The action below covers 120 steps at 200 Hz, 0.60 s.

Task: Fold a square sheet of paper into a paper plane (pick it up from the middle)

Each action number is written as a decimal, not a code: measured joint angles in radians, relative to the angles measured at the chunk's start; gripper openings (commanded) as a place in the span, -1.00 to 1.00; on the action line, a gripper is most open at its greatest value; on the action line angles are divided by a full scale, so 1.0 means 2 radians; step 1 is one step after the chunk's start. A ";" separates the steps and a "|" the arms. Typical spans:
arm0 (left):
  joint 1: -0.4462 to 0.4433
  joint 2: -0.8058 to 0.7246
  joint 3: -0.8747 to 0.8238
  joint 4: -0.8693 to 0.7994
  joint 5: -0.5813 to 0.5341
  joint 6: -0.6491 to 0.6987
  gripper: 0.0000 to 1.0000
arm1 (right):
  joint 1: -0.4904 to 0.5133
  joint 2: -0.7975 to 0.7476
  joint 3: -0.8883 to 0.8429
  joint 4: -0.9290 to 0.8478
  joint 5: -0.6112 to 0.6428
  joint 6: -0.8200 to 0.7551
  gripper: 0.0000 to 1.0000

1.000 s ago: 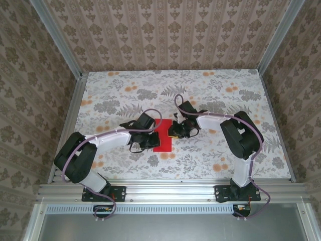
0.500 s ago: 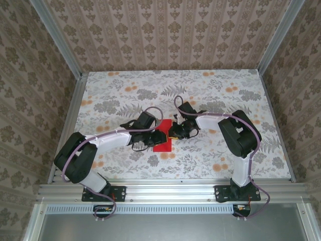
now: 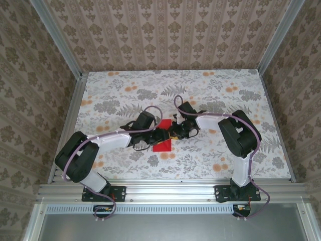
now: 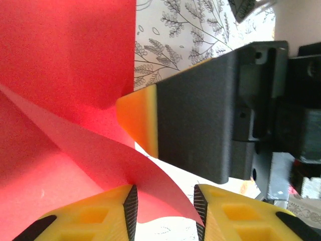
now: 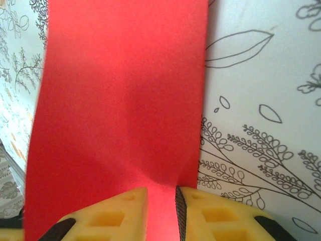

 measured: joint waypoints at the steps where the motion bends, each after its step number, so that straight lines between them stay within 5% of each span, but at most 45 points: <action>1: 0.000 0.000 0.000 0.001 0.000 -0.001 -0.20 | 0.000 0.000 0.000 0.000 0.000 0.000 -0.50; 76: 0.004 0.011 -0.015 0.044 0.010 -0.019 0.03 | -0.006 0.000 0.000 0.000 0.000 0.000 -0.41; 120: 0.006 0.020 -0.019 0.068 0.017 -0.019 -0.04 | -0.013 0.001 0.000 0.000 -0.009 0.002 -0.45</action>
